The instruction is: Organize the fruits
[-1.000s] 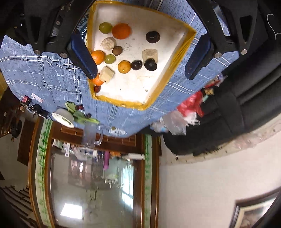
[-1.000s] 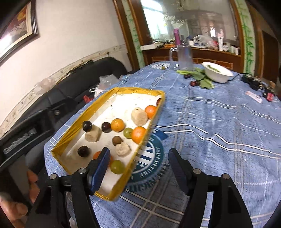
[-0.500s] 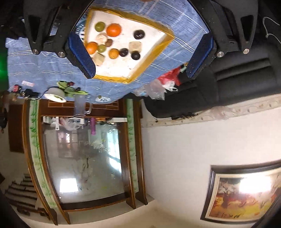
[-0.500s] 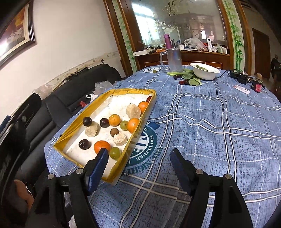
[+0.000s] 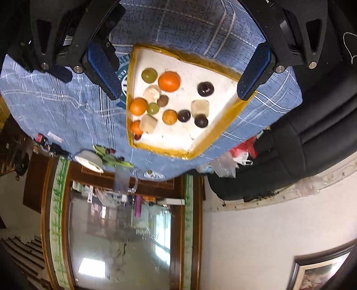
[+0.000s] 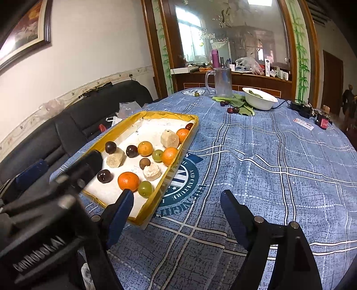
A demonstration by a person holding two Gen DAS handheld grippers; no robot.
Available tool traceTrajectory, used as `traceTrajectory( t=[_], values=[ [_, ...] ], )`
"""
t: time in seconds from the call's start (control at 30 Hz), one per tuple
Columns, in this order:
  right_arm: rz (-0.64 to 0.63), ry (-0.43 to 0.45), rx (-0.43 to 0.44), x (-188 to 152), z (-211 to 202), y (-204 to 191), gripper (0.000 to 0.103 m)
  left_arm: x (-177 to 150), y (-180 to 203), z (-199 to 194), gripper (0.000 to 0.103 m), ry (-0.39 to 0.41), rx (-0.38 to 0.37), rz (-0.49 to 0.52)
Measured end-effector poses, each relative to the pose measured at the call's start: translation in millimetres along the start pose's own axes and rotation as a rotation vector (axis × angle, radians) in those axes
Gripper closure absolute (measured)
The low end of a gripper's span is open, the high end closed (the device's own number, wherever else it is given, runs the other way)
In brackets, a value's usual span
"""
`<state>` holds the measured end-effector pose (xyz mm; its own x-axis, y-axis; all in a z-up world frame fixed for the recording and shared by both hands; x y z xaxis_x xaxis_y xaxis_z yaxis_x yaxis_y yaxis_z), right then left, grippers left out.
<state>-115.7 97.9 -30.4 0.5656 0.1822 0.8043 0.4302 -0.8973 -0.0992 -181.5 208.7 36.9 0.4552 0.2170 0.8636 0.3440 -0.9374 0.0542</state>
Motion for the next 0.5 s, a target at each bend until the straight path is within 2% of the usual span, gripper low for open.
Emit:
traceTrajectory(
  t=[0.2,0.5],
  values=[
    [-0.044,0.004,-0.024,1,6,-4,0.017,-6,0,10,0.0,-0.035,-0.012,-0.002],
    [-0.079,-0.022,-0.007,3,18,-17,0.017,-10,-17,25,0.0,-0.097,0.001,-0.048]
  ],
)
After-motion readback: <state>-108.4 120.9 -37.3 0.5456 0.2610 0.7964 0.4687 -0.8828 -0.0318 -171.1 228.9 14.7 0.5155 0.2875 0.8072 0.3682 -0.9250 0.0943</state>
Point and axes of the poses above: each gripper's, at about its wrist camera, not at the fingertips, and z roughly the way its jaws point, y to its right, x to its top, the point moved 10 cm from there along z, roughly the way its jaws point, and after that the axes turned 5 degrees about -x, right-handed, at the moved point
